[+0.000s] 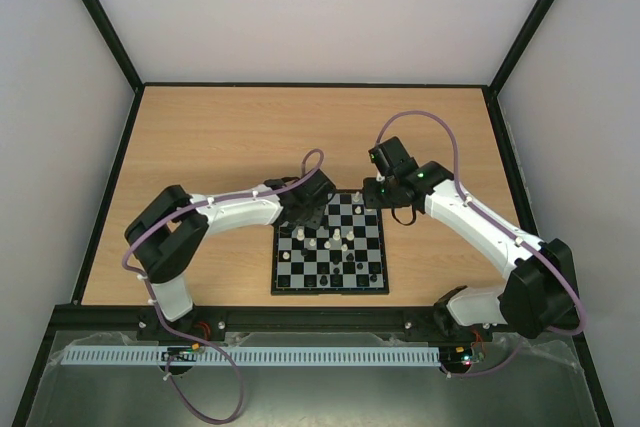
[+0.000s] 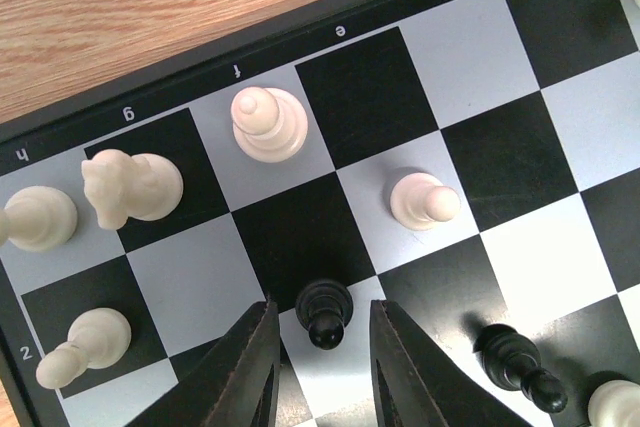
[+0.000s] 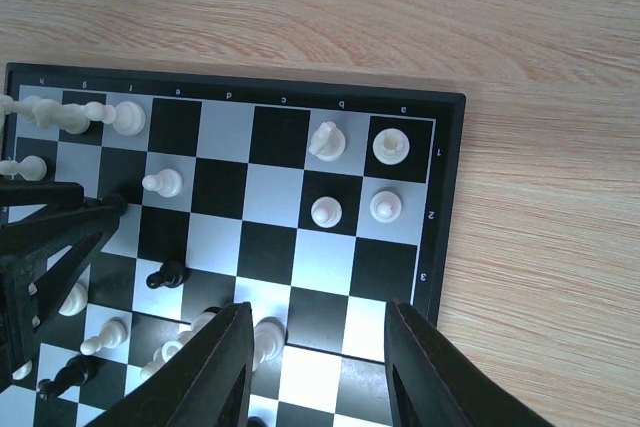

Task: Set up the chess pieces on the board
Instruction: Pick up the chess piece from the chessboard.

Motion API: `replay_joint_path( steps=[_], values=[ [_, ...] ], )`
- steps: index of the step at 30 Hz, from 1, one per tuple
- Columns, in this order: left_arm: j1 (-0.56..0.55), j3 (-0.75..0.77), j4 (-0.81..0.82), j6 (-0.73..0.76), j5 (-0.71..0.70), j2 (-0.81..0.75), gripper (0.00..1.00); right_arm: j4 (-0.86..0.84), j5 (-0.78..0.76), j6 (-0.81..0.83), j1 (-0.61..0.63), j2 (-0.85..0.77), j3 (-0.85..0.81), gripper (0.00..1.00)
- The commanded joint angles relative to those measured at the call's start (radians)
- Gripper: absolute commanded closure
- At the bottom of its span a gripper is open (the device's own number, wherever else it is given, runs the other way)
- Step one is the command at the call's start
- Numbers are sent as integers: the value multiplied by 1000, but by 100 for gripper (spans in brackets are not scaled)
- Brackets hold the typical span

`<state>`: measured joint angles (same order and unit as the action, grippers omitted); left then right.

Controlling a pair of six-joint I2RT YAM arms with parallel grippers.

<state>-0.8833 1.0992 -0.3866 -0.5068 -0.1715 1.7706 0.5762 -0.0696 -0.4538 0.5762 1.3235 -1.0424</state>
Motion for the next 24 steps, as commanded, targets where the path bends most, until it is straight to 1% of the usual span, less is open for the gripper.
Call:
replay_joint_path(
  steps=[1,7,11,13,18,24],
  values=[
    [-3,27,3,8,0,27,73,14,6,9,-3,-25,14,63],
    [-4,28,4,8,-5,44,80,15,13,7,-3,-26,15,63],
    [-4,28,3,5,-11,36,90,15,11,7,-3,-27,18,64],
    [-5,31,-4,1,-11,19,92,13,7,7,-3,-28,20,64],
    [-10,19,-55,-3,-15,-73,95,12,15,7,-3,-33,18,64],
    [-20,-45,-148,-38,6,-251,96,13,22,9,-3,-32,14,64]
  ],
)
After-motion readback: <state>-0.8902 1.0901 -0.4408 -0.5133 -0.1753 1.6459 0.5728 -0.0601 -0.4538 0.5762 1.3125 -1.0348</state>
